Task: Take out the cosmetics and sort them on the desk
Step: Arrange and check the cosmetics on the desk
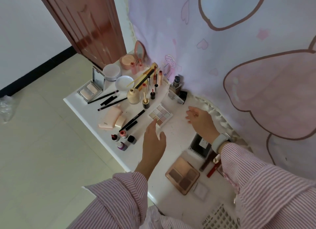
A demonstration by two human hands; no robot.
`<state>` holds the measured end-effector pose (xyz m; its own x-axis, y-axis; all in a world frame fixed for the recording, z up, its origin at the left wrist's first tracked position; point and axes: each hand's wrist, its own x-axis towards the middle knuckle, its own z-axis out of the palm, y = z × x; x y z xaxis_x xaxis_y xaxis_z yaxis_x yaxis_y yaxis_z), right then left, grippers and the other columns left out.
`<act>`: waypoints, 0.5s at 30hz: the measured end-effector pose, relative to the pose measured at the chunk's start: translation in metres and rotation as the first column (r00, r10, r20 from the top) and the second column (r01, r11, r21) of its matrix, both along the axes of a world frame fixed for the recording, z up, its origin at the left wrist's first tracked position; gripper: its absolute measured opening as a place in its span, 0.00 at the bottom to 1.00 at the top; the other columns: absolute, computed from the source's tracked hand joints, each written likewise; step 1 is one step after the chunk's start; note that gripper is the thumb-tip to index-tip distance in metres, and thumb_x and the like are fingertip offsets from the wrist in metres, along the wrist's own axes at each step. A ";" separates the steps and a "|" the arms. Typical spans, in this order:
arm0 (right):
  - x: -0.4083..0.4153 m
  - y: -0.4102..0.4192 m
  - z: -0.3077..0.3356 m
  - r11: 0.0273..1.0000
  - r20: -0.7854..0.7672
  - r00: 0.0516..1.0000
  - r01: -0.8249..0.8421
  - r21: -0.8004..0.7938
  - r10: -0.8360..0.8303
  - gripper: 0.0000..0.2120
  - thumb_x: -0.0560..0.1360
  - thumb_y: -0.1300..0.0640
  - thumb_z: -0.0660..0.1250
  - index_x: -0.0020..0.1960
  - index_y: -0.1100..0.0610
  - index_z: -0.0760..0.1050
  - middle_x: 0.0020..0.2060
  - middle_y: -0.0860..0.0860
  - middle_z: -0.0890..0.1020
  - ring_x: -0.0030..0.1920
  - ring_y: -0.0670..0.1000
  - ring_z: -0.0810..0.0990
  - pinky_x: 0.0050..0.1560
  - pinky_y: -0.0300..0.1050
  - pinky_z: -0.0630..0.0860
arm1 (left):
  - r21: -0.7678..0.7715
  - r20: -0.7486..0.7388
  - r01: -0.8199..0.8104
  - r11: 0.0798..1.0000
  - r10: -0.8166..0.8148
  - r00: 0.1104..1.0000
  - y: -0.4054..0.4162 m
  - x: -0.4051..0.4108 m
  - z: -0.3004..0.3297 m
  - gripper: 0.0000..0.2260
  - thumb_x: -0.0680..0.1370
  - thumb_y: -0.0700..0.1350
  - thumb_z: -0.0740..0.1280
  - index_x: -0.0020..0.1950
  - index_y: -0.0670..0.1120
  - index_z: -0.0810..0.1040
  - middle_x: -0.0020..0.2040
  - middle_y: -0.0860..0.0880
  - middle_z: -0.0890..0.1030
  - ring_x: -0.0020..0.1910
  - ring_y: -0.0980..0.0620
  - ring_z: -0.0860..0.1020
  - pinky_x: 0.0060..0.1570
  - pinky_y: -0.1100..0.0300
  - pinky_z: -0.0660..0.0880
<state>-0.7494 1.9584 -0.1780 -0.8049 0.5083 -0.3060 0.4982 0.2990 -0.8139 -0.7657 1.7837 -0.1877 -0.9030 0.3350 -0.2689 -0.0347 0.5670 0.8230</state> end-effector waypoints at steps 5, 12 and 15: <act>0.061 0.008 -0.009 0.602 0.413 0.808 -0.589 0.539 0.421 0.27 0.76 0.42 0.58 0.72 0.48 0.59 0.72 0.51 0.61 0.73 0.53 0.53 0.71 0.53 0.51 | -0.321 -0.168 0.185 0.929 -0.248 0.954 -0.021 0.043 -0.018 0.22 0.81 0.45 0.56 0.74 0.48 0.58 0.75 0.48 0.60 0.73 0.51 0.56 0.71 0.56 0.52; 0.072 0.016 -0.016 0.479 0.611 0.667 -0.739 0.473 0.426 0.32 0.70 0.38 0.61 0.70 0.45 0.56 0.73 0.49 0.50 0.73 0.56 0.43 0.69 0.60 0.52 | -0.388 -0.099 0.254 0.886 -0.314 0.944 -0.031 0.050 -0.026 0.20 0.82 0.49 0.53 0.73 0.47 0.60 0.76 0.50 0.54 0.75 0.53 0.48 0.71 0.60 0.41; 0.062 0.008 -0.003 0.706 0.396 0.847 -0.519 0.482 0.353 0.24 0.70 0.43 0.65 0.64 0.47 0.66 0.69 0.49 0.62 0.70 0.55 0.56 0.65 0.56 0.61 | -0.304 -0.039 0.246 0.920 -0.270 0.962 -0.032 0.046 -0.022 0.19 0.81 0.48 0.55 0.72 0.47 0.63 0.75 0.50 0.58 0.75 0.54 0.51 0.71 0.61 0.45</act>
